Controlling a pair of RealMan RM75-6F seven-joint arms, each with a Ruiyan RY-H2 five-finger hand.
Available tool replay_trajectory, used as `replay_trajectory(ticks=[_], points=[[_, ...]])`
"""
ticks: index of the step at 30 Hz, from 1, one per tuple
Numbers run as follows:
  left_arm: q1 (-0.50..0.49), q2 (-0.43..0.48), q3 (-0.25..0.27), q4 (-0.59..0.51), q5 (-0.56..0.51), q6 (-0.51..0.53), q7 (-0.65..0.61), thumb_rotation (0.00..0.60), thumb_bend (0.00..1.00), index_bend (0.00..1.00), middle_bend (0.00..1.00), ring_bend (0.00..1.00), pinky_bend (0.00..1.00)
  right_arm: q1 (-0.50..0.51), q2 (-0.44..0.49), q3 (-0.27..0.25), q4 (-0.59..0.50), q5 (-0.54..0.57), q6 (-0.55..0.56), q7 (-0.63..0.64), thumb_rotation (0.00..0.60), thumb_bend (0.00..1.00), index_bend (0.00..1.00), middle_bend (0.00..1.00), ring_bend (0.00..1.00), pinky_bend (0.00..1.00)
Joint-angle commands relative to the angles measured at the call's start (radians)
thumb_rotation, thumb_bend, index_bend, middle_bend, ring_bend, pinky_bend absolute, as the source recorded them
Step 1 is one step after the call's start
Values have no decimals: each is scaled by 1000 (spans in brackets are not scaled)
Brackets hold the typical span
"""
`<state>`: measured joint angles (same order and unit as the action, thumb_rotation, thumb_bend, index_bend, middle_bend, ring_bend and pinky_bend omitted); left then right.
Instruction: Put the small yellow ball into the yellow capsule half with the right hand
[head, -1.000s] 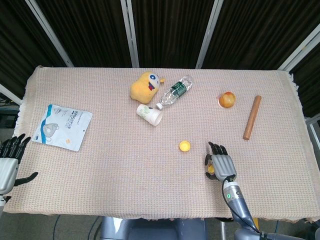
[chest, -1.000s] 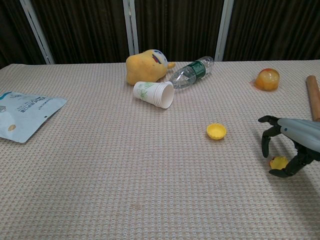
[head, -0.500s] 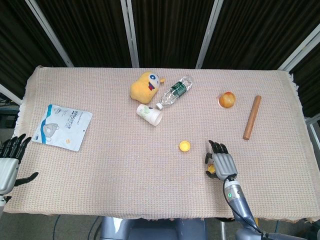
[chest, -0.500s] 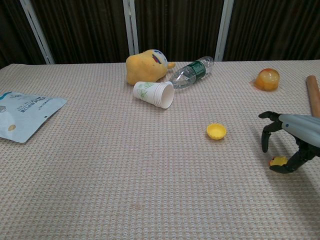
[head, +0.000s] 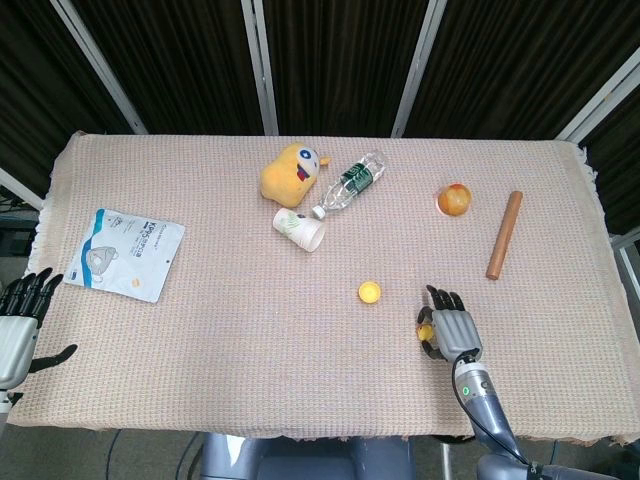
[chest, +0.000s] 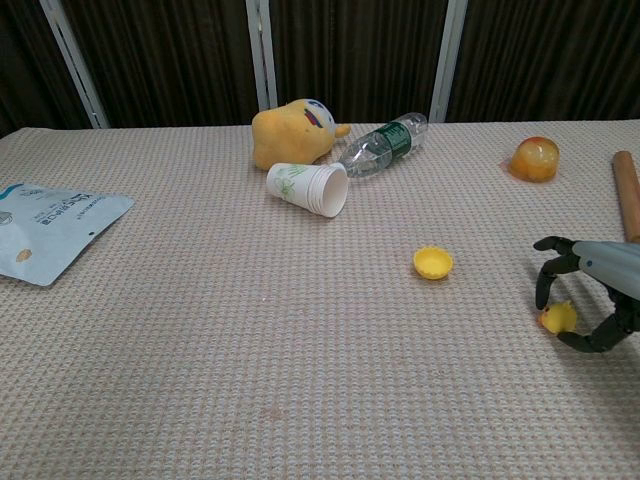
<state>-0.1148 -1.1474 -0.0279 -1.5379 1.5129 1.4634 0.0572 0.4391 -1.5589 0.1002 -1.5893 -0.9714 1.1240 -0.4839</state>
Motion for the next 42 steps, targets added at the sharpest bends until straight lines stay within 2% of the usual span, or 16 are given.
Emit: replay_trajectory(ticks=[1, 14, 25, 32, 42], points=[[0, 0, 0, 0, 0, 0, 0, 600, 0, 0, 0, 0, 76, -2, -1, 0, 2, -4, 4, 5, 600, 316, 448, 0, 0, 0], [0, 0, 0, 0, 1, 1, 0, 600, 0, 0, 0, 0, 76, -3, -6, 5, -2, -24, 14, 26, 600, 316, 476, 0, 0, 0], [2, -4, -4, 0, 0, 11, 2, 600, 0, 0, 0, 0, 76, 51, -12, 62, -81, -97, 44, -11, 600, 317, 478, 0, 0, 0], [14, 0, -18, 11, -15, 36, -17, 600, 0, 0, 0, 0, 77, 103, -48, 114, -80, -54, 28, -57, 600, 316, 479, 0, 0, 0], [18, -5, -13, 55, -7, 42, -4, 600, 0, 0, 0, 0, 77, 200, -127, 177, 36, 43, -40, -106, 600, 316, 480, 0, 0, 0]])
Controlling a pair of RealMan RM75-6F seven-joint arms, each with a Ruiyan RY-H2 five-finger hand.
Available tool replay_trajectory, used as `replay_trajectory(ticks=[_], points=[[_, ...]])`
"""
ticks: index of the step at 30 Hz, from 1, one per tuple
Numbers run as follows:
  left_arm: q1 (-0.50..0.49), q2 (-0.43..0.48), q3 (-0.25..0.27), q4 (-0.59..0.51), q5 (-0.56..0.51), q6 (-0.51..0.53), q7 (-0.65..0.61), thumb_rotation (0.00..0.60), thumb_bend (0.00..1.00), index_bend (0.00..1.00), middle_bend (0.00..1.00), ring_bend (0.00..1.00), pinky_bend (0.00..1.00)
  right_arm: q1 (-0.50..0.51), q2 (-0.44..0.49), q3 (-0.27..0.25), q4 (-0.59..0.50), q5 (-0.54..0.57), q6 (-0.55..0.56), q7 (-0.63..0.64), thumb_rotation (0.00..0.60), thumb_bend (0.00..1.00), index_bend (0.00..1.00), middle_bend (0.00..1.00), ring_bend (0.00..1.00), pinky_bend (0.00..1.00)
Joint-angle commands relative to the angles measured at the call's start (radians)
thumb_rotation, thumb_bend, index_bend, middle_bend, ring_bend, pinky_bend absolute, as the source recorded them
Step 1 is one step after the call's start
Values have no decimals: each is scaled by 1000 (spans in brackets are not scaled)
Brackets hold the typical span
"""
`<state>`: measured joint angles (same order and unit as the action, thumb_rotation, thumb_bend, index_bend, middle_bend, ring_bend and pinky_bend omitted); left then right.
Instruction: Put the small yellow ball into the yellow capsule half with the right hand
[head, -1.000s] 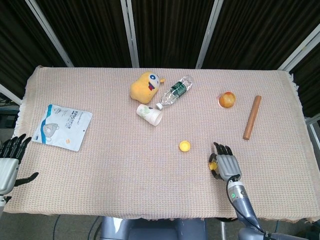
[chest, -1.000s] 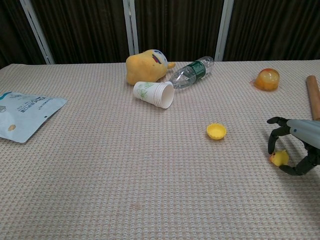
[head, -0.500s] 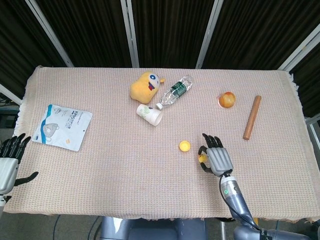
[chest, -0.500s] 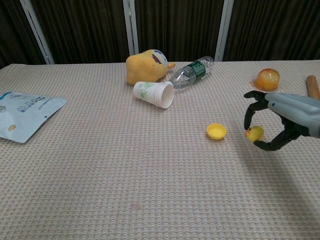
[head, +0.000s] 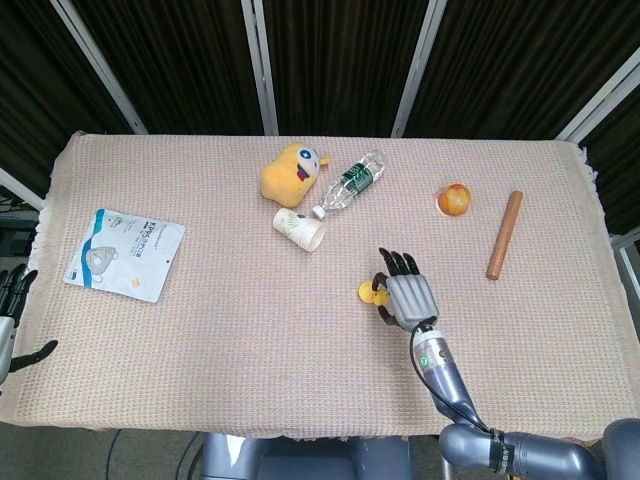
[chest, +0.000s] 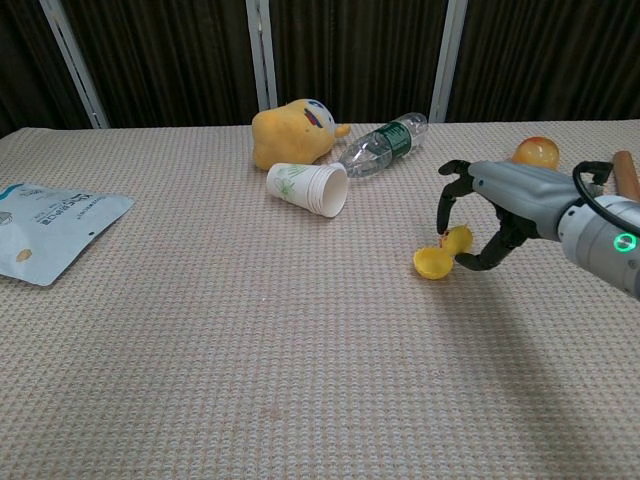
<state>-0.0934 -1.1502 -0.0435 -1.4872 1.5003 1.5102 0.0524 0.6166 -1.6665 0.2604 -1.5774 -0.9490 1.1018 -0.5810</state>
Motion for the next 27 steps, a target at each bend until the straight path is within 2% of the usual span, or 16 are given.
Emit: replay_trajectory(ticks=[1, 9, 27], points=[[-5, -4, 3, 5, 8, -6, 1, 600, 0, 0, 0, 0, 77, 28, -24, 20, 32, 26, -22, -9, 600, 316, 480, 0, 0, 0], [-15, -4, 13, -4, 28, -20, 6, 600, 0, 0, 0, 0, 78, 78, -71, 31, 101, 65, -54, -21, 600, 316, 480, 0, 0, 0], [-14, 1, 14, -21, 33, -17, 6, 600, 0, 0, 0, 0, 78, 106, -113, 2, 134, 76, -43, -36, 600, 316, 479, 0, 0, 0]])
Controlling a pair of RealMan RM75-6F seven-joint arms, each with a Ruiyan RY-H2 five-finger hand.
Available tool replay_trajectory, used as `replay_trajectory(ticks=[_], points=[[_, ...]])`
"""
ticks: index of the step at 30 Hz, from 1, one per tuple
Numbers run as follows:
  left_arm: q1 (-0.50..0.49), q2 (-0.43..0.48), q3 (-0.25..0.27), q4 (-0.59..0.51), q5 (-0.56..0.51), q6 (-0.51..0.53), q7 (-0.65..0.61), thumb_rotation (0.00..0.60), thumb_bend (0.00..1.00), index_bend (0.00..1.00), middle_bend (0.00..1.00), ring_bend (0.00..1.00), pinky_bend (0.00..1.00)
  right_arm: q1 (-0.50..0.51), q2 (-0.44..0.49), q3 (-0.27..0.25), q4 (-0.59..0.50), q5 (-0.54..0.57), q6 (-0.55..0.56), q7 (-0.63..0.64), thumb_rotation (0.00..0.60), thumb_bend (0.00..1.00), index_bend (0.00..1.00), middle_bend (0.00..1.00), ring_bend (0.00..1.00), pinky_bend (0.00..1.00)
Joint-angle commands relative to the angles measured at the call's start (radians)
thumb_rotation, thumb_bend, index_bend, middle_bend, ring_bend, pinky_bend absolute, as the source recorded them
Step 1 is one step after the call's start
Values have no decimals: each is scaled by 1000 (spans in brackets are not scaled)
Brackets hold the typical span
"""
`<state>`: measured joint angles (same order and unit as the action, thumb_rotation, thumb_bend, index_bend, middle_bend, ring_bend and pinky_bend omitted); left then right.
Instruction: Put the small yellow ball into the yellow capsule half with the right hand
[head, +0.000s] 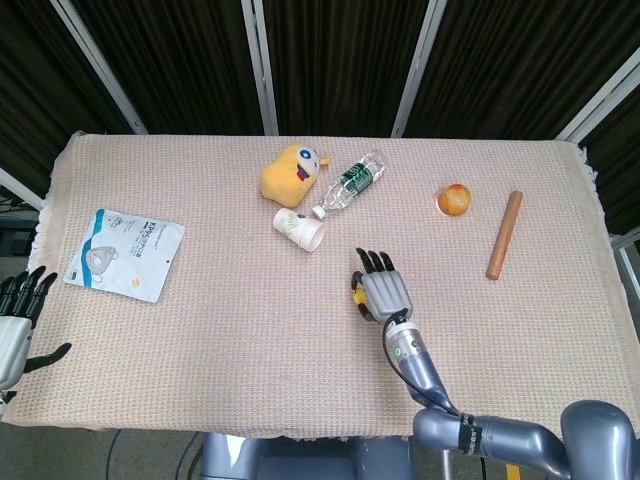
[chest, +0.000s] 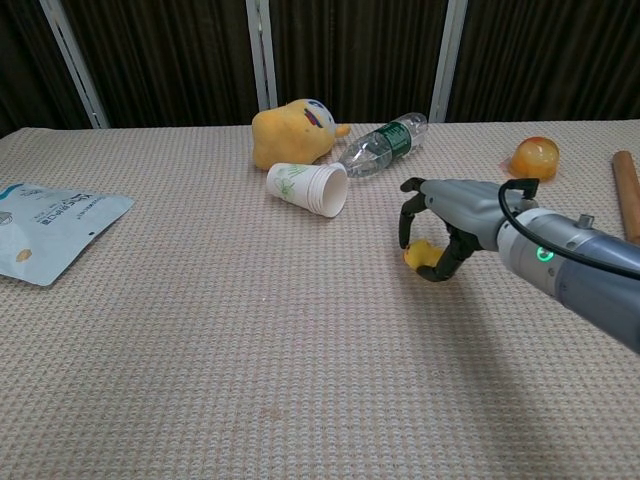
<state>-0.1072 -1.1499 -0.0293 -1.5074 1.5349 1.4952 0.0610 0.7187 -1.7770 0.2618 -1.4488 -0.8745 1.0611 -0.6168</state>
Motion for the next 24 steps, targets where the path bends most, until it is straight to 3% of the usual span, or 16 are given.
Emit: replay_trajectory(ticks=[1, 24], points=[[0, 1, 0, -1, -3, -3, -6, 600, 0, 0, 0, 0, 79, 7, -5, 2, 13, 4, -5, 0, 600, 316, 479, 0, 0, 0], [2, 4, 3, -5, 2, -1, -18, 600, 0, 0, 0, 0, 80, 28, -6, 1, 93, 33, -41, 38, 600, 315, 476, 0, 0, 0]])
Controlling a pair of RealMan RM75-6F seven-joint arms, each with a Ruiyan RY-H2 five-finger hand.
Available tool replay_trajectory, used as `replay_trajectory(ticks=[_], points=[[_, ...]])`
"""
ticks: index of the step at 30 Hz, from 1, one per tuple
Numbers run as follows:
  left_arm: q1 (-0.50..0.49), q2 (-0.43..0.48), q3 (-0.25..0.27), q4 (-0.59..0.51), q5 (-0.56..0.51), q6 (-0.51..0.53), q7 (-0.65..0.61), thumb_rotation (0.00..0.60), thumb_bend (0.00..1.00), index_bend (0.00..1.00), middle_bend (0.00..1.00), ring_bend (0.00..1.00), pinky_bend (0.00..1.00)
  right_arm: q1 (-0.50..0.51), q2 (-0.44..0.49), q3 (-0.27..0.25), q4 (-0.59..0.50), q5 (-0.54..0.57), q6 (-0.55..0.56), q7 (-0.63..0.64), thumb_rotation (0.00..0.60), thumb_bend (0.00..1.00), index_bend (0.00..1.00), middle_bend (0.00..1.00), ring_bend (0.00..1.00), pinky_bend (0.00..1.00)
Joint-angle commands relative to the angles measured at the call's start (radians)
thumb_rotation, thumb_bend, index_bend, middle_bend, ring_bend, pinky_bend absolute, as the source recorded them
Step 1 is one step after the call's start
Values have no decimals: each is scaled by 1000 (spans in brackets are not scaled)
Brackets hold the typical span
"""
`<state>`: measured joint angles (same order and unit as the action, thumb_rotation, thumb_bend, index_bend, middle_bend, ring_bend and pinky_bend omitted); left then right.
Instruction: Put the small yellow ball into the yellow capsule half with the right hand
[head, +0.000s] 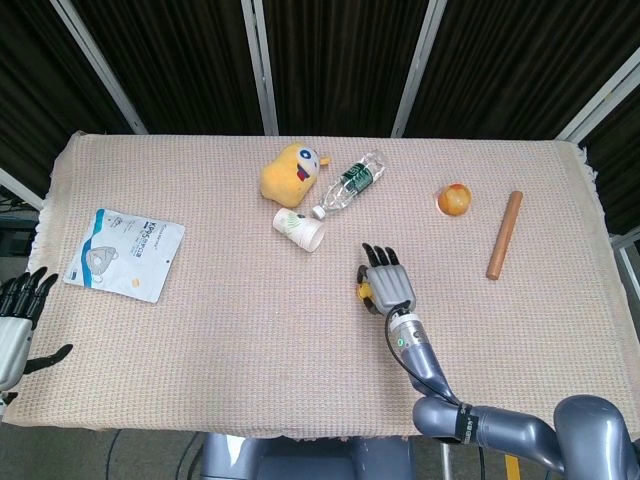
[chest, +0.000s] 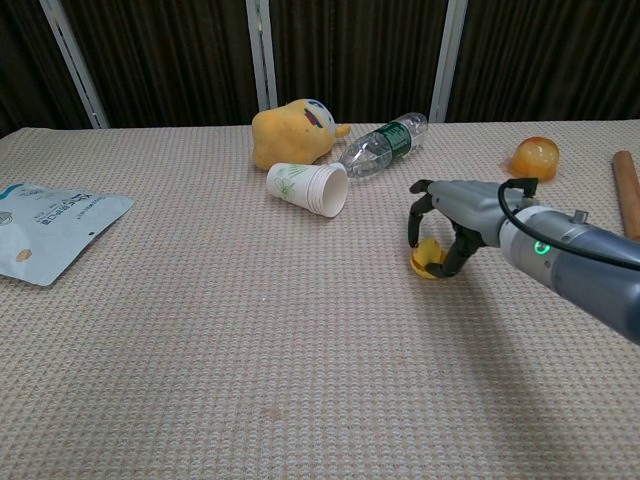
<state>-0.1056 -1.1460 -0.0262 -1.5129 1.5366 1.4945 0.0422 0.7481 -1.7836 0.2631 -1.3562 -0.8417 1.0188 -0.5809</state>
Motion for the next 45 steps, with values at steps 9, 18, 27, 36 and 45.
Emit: replay_trajectory(ticks=[9, 18, 27, 36, 45], points=[[1, 1, -1, -3, -2, 1, 1, 600, 0, 0, 0, 0, 79, -10, 18, -11, -11, 5, 5, 10, 600, 315, 468, 0, 0, 0], [2, 2, -3, -5, -9, -1, -1, 600, 0, 0, 0, 0, 80, -8, 47, -22, -28, 22, -20, 7, 600, 243, 414, 0, 0, 0], [2, 3, -5, -6, -10, -1, -1, 600, 0, 0, 0, 0, 80, -7, 60, -37, -39, 9, -19, 13, 600, 0, 270, 0, 0, 0], [1, 2, -4, -4, -9, -2, -2, 600, 0, 0, 0, 0, 80, -12, 108, -45, -98, -5, 10, -2, 600, 0, 185, 0, 0, 0], [0, 0, -1, 4, -2, -3, -3, 600, 0, 0, 0, 0, 79, -86, 309, -66, -249, -112, 114, 28, 600, 0, 149, 0, 0, 0]])
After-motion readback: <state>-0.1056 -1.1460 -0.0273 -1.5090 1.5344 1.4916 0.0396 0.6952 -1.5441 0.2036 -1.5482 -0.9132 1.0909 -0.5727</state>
